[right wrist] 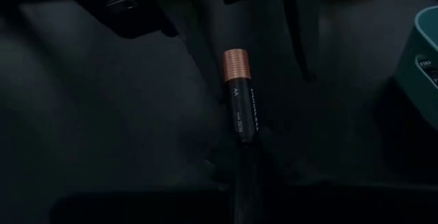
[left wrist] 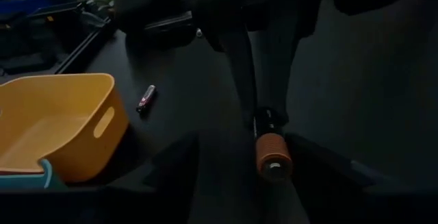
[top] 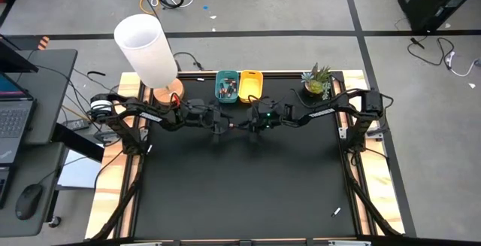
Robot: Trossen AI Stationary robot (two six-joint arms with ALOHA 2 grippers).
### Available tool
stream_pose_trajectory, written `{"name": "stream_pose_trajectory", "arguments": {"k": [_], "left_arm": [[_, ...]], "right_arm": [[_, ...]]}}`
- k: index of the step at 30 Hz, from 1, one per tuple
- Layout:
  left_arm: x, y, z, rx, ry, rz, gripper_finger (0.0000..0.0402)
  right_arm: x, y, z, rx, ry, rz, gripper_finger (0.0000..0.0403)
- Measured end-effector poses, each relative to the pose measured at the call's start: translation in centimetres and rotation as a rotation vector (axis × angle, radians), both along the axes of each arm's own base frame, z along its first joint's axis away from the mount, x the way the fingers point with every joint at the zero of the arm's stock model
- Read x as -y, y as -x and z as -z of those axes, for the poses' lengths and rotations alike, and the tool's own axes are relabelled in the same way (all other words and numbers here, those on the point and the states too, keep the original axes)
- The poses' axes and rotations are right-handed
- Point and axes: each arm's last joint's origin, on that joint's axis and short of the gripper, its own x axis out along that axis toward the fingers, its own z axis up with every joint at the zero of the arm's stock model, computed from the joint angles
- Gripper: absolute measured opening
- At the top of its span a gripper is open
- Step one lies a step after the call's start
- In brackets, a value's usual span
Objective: Sort batteries
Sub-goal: Put the gold black battery into the blue bin
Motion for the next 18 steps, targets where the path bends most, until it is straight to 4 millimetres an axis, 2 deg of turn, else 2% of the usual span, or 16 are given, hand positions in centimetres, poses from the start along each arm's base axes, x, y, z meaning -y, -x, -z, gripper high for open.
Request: {"name": "stream_pose_trajectory", "arguments": {"k": [7, 15, 18], "left_arm": [[0.19, -0.05, -0.1, 0.016, 0.016, 0.069, 0.0167], [0.2, -0.07, -0.15, 0.021, 0.017, 0.075, 0.0083], [0.19, -0.06, -0.15, 0.021, 0.017, 0.074, 0.0065]], "right_arm": [[0.02, -0.05, -0.11, 0.01, 0.014, -0.003, 0.0031], [0.05, -0.23, -0.45, 0.048, 0.035, -0.01, 0.0031], [0.06, -0.22, -0.44, 0.046, 0.034, -0.01, 0.0031]]}}
